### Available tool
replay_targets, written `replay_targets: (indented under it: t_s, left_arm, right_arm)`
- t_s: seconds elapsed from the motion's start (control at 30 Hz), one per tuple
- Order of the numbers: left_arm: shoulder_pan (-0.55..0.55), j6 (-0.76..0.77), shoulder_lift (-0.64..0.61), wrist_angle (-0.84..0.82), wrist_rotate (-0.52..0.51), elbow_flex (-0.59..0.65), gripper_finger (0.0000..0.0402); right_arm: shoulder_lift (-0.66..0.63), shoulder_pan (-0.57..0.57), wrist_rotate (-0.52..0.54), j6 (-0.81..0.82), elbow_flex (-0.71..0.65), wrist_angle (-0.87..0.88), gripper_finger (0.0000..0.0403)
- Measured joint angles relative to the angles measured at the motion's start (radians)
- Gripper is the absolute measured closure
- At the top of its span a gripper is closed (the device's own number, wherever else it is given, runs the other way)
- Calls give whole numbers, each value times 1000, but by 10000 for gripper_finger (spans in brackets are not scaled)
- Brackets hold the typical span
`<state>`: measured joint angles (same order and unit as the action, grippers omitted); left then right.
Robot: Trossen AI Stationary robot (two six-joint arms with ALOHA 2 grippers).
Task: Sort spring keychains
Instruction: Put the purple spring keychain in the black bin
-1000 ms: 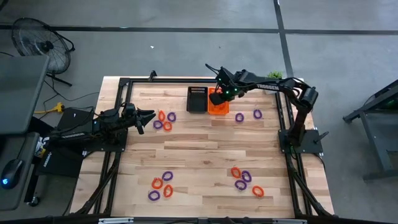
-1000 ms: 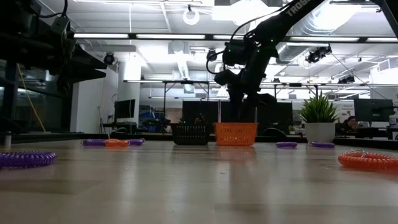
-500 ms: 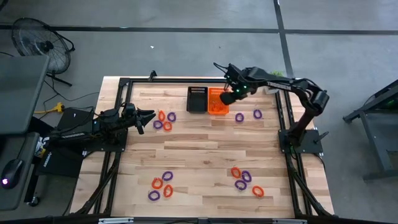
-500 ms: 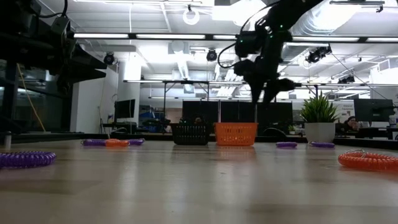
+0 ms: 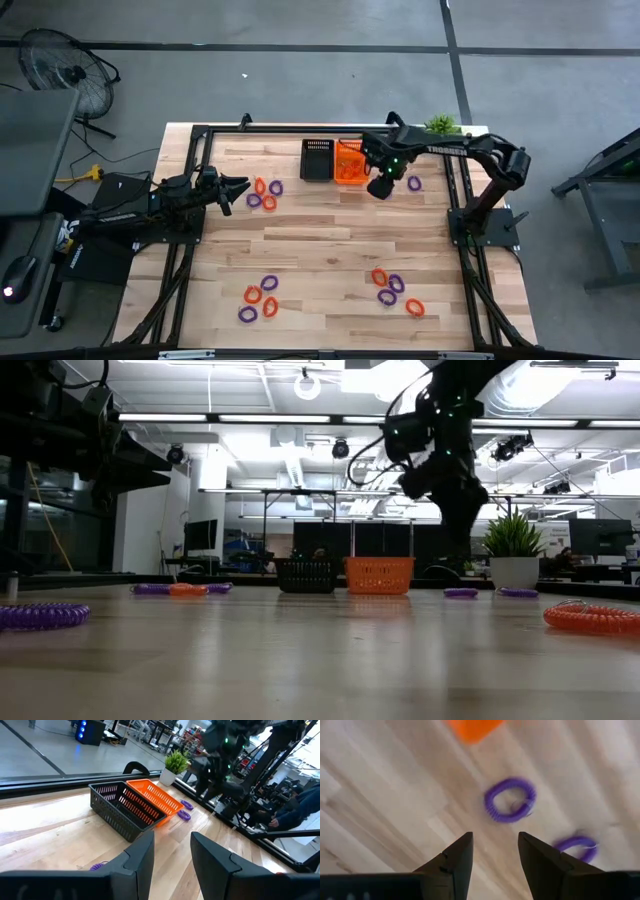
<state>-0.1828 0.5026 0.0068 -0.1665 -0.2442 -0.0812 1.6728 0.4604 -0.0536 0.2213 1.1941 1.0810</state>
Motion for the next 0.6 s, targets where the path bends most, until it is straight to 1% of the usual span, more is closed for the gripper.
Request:
replay_targets:
  t_s: [0.07, 0.2, 0.4, 0.5, 0.6]
  left_arm:
    - [0, 0, 0, 0, 0, 0, 275]
    - [0, 0, 0, 0, 0, 0, 275]
    - [0, 0, 0, 0, 0, 0, 275]
    - [0, 0, 0, 0, 0, 0, 275]
    - [0, 0, 0, 0, 0, 0, 275]
  right_arm:
    - [1, -7, -19, 3, -38, -21, 251]
    - [1, -26, -31, -3, -107, -116, 251]
    - [1, -53, -40, -62, -192, -237, 251]
    - [1, -62, -31, -89, -226, -280, 251]
    - [1, -65, 1, -95, -244, -293, 251]
